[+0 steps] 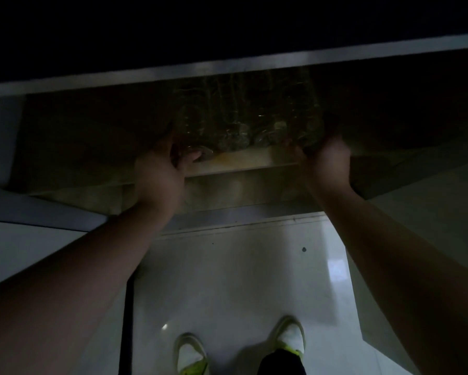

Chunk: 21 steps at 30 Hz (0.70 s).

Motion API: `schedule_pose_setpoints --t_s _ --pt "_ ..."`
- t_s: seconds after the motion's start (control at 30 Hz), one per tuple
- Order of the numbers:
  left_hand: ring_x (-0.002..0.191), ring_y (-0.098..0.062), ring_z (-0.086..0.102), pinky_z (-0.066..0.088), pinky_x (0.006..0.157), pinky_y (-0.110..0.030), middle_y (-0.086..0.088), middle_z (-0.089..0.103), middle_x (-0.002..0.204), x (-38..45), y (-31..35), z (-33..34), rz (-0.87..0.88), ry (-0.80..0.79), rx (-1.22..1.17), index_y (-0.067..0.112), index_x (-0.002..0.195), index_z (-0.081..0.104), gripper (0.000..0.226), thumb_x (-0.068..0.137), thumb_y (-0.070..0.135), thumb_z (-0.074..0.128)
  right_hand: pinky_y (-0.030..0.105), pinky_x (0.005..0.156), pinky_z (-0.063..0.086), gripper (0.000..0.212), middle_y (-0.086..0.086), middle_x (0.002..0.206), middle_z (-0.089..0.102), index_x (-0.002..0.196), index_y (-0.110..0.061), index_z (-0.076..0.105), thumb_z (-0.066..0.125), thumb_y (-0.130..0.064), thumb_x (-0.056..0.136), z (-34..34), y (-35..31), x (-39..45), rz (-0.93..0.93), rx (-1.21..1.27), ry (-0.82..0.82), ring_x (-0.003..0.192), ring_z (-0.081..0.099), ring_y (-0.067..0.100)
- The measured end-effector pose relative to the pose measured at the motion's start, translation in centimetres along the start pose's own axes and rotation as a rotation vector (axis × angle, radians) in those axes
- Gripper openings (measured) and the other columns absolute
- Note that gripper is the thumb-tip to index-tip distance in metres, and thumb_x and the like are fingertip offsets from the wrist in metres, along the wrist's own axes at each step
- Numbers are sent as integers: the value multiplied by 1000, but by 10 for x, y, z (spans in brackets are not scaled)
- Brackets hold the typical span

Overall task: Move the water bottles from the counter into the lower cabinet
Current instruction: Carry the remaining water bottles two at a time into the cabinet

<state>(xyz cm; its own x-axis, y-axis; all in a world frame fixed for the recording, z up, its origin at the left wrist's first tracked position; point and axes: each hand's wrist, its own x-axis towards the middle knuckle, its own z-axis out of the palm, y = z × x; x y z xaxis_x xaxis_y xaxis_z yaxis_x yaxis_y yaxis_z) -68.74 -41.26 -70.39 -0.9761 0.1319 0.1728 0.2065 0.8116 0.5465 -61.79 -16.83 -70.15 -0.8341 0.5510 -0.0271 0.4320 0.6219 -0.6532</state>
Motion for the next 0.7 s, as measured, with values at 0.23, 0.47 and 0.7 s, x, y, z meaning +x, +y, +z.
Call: schedule_pose_setpoints --t_s 0.23,0.47,0.7 --pt "102 -36 64 47 76 -35 -20 68 115 11 -7 10 1 6 34 10 142 50 63 89 41 65 27 70 38 49 15 109 60 127 -1 52 56 -38 95 10 11 14 -3 -147 -55 84 54 18" --pt "111 -36 59 41 82 -33 -21 61 128 25 -3 11 -68 -50 92 13 148 39 63 94 37 60 23 68 35 65 18 111 59 134 0 46 45 -52 95 17 13 22 -1 -230 -97 87 54 19" --pt "122 -38 51 42 93 -40 -21 50 140 20 -7 5 -108 -185 182 11 150 34 67 94 41 56 27 73 42 59 11 116 58 139 -11 40 55 -43 93 -9 16 7 -16 -198 -199 89 54 14"
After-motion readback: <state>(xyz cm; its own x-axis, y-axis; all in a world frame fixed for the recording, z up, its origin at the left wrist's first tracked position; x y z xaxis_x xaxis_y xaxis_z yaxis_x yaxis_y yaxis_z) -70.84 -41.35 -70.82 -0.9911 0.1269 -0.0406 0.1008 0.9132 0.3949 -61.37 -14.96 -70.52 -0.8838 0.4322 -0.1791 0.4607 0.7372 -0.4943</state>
